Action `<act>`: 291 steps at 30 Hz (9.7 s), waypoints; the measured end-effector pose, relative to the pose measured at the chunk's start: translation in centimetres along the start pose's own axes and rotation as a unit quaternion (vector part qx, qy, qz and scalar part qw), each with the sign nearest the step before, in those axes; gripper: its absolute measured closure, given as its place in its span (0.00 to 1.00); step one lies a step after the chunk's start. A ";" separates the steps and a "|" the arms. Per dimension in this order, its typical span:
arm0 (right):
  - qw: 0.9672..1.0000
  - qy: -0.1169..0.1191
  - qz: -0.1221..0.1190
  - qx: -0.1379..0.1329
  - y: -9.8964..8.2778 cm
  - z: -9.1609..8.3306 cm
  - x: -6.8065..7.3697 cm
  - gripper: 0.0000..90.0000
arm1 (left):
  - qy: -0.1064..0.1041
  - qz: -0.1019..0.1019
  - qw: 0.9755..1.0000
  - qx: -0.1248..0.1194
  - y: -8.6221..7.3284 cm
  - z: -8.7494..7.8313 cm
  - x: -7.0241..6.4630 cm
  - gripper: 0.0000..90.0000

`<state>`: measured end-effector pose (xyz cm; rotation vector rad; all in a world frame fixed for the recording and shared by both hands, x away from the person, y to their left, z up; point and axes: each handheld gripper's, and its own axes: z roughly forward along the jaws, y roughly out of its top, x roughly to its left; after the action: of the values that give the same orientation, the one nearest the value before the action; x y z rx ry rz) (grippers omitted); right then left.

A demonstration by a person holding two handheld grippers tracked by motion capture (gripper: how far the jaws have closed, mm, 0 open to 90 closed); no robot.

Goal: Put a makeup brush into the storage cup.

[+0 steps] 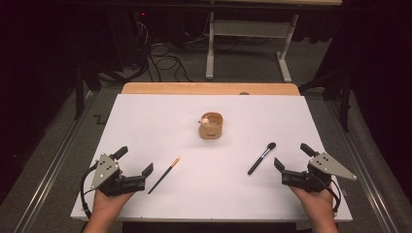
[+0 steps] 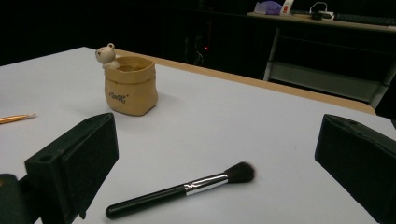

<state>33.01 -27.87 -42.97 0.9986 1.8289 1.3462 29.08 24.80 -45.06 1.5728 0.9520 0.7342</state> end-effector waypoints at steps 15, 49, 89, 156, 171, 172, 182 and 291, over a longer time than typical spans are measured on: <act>1.000 0.007 0.001 0.003 -0.4 0.4 0.3 0.00 | -0.002 -0.018 1.000 0.017 -0.6 0.6 0.5 0.01; 1.000 0.008 -0.020 0.020 -1.0 1.3 0.7 0.00 | 0.017 -0.036 0.999 0.027 0.0 0.1 1.2 0.04; 0.998 0.009 -0.029 0.047 -2.6 0.8 0.1 0.00 | 0.068 -0.068 0.976 0.198 -1.5 2.4 2.6 0.03; 0.998 0.037 -0.037 0.044 -2.6 0.9 0.9 0.00 | -0.009 -0.113 0.877 0.467 1.3 4.9 4.0 0.16; 0.998 0.038 -0.035 0.042 -2.6 0.8 0.8 0.00 | -0.032 -0.080 0.847 0.525 1.7 5.9 2.6 0.19; 0.998 0.038 -0.035 0.042 -2.6 0.8 0.8 0.00 | -0.033 -0.078 0.845 0.528 1.8 5.9 2.5 0.19; 0.998 0.041 -0.035 0.042 -2.6 0.9 0.9 0.00 | -0.042 -0.072 0.845 0.529 2.7 6.3 1.8 0.19; 0.997 0.050 -0.038 0.035 -2.6 0.7 1.0 0.00 | -0.056 0.020 0.824 0.564 1.4 10.3 -3.0 0.87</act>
<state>32.55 -27.18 -45.74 0.9021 1.9811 1.3143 36.67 17.08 -45.71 2.6165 1.3693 0.0072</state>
